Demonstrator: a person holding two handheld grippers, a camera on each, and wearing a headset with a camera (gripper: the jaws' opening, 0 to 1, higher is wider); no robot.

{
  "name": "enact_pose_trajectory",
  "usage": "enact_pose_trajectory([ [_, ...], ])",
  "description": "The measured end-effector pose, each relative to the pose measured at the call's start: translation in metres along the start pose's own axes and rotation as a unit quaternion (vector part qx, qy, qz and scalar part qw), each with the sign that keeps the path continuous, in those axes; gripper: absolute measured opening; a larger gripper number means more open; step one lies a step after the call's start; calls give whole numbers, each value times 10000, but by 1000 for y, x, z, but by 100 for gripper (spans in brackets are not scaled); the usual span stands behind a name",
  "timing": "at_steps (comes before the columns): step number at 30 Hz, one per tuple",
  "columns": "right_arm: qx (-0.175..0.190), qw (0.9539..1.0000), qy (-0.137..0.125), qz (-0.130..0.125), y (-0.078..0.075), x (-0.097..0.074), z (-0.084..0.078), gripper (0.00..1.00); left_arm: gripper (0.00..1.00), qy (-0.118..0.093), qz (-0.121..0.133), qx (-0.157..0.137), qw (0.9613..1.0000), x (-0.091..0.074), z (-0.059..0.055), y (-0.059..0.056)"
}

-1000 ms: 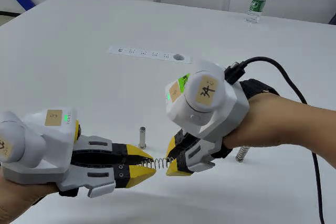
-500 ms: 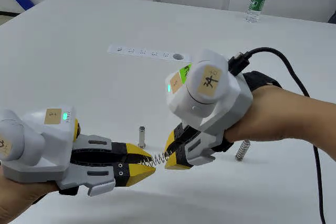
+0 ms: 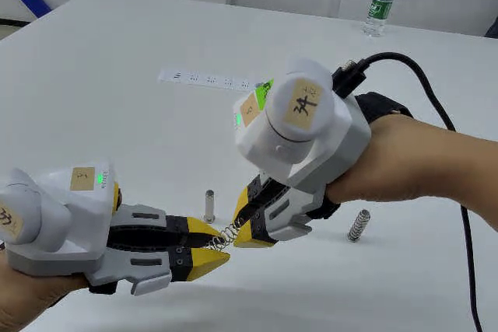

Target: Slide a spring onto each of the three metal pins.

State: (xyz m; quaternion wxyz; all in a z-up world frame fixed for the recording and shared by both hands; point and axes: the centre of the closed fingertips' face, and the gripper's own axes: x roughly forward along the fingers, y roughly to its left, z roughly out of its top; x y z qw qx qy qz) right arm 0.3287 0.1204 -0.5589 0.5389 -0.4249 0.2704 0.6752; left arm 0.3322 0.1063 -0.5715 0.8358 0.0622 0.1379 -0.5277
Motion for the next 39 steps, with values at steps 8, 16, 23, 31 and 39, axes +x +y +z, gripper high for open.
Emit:
enact_pose_trajectory([
  [8,-109,9999,4,17,1,-1,8,12,10,-1,14,27,10000,0,0,1],
  [16,-176,9998,27,34,2,0,14,12,10,-9,32,42,10000,1,0,2],
  [23,-202,9998,-26,54,2,1,20,12,10,-14,35,66,10000,2,2,1],
  [31,-221,9997,-32,60,2,2,21,12,11,-13,52,78,10000,4,2,2],
  [39,-239,9997,-24,49,-1,3,21,12,14,-27,116,25,9999,3,2,3],
])
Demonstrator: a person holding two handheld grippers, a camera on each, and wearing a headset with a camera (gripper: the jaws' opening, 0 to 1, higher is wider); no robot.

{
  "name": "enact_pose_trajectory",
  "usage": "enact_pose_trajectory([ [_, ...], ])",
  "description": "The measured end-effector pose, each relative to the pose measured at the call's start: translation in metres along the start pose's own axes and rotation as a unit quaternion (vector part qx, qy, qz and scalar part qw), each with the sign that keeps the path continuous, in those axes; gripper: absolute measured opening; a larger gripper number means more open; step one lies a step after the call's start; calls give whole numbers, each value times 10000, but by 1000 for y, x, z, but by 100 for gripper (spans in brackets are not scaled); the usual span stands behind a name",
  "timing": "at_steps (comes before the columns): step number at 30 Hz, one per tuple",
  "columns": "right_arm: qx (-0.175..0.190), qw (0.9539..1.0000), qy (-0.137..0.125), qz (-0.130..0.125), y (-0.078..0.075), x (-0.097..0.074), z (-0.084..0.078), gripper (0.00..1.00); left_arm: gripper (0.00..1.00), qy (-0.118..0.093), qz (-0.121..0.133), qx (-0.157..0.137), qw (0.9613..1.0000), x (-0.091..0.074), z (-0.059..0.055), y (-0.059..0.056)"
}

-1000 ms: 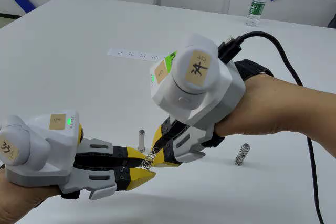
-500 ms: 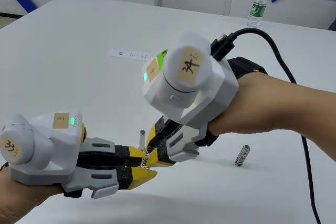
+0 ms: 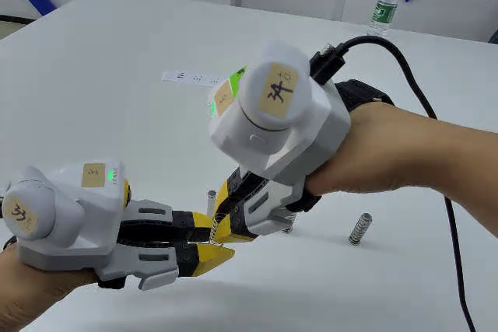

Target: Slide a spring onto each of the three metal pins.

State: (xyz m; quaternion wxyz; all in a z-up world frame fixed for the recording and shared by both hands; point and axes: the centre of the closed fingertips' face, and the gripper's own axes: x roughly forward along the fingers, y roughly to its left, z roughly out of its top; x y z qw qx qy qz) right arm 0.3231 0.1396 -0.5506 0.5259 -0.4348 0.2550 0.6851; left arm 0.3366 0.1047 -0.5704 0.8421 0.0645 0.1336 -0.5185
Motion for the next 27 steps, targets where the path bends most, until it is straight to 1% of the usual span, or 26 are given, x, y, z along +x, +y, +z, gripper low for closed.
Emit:
enact_pose_trajectory([
  [3,4,10000,13,-11,-1,0,-1,12,16,23,5,-1,10000,-1,-1,0],
  [9,29,10000,20,-41,-4,-3,-2,12,21,26,108,-58,9999,-6,-4,4],
  [17,62,9999,34,-108,-11,-8,-3,12,30,30,350,-94,9993,-17,-9,14],
  [21,83,9998,46,-153,-15,-10,-5,12,34,69,462,-143,9988,-21,-12,19],
  [24,105,9997,51,-192,-20,-11,-6,12,38,103,562,-208,9981,-25,-17,22],
  [27,137,9996,61,-236,-26,-12,-8,12,40,108,649,-231,9976,-28,-18,26],
])
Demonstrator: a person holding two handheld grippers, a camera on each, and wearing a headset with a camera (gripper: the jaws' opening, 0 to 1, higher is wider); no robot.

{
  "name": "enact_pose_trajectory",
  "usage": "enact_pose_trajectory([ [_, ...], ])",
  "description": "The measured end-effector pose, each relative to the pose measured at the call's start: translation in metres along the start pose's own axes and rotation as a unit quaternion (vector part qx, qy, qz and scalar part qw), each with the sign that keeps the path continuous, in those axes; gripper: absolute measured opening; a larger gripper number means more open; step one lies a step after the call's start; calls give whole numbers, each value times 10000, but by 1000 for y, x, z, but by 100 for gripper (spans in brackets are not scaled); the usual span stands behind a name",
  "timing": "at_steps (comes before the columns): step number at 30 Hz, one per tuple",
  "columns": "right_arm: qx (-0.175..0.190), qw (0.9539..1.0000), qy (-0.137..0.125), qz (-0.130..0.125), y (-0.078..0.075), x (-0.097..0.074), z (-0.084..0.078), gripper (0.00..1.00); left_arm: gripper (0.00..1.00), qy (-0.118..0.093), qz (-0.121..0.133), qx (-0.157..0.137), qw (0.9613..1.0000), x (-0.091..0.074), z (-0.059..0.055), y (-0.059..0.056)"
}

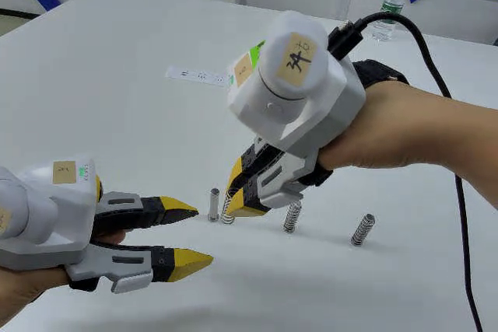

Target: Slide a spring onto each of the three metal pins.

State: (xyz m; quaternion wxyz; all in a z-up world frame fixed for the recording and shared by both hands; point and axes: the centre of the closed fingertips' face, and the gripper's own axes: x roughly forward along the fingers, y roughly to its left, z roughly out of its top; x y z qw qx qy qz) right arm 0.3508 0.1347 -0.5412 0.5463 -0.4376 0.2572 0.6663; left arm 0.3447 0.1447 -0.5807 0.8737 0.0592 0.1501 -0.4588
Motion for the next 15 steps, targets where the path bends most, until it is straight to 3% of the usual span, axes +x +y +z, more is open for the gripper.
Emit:
enact_pose_trajectory([
  [15,143,9997,42,-193,-37,1,-3,12,57,35,195,-95,9998,-8,-6,7],
])
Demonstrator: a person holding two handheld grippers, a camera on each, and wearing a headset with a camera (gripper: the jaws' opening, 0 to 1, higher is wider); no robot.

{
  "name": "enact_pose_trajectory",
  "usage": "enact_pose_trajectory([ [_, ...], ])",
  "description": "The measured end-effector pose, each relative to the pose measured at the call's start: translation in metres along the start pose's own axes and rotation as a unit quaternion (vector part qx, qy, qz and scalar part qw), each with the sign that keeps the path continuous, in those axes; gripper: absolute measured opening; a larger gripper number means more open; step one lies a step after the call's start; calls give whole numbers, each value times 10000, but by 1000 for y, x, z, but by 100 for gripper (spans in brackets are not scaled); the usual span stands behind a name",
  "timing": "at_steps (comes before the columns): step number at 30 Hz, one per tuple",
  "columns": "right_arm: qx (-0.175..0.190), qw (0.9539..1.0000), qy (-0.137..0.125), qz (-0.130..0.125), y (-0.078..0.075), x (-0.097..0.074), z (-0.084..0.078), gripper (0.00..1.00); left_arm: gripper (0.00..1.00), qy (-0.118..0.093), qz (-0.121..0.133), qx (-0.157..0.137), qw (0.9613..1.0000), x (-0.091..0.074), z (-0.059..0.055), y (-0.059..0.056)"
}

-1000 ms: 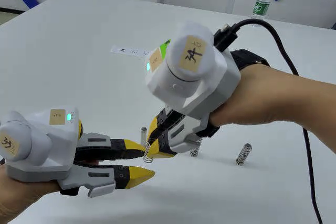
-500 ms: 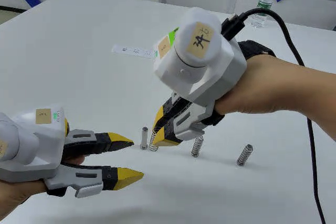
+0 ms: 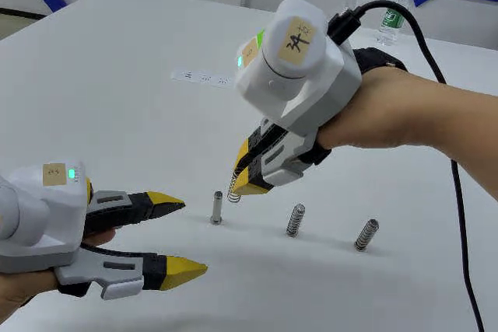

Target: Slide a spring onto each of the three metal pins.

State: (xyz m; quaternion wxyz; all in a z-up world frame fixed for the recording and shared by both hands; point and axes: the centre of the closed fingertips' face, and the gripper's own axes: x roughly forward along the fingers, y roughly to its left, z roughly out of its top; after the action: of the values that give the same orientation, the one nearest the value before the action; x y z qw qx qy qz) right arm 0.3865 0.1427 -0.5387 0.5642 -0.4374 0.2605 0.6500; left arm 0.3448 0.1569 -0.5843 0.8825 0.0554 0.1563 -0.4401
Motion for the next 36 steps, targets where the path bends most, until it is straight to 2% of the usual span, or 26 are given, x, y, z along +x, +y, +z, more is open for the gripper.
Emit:
enact_pose_trajectory([
  [5,61,10000,-21,-35,-11,4,1,12,62,-1,42,-57,10000,-1,-2,2],
  [11,78,9999,7,-69,-17,8,4,12,71,-8,114,-134,9998,-1,-2,6],
  [24,199,9997,114,-1,-25,30,0,12,78,-69,178,-186,9996,-4,0,8],
  [36,258,9993,242,118,-23,43,-6,12,80,-71,192,-234,9995,-5,-2,8],
])
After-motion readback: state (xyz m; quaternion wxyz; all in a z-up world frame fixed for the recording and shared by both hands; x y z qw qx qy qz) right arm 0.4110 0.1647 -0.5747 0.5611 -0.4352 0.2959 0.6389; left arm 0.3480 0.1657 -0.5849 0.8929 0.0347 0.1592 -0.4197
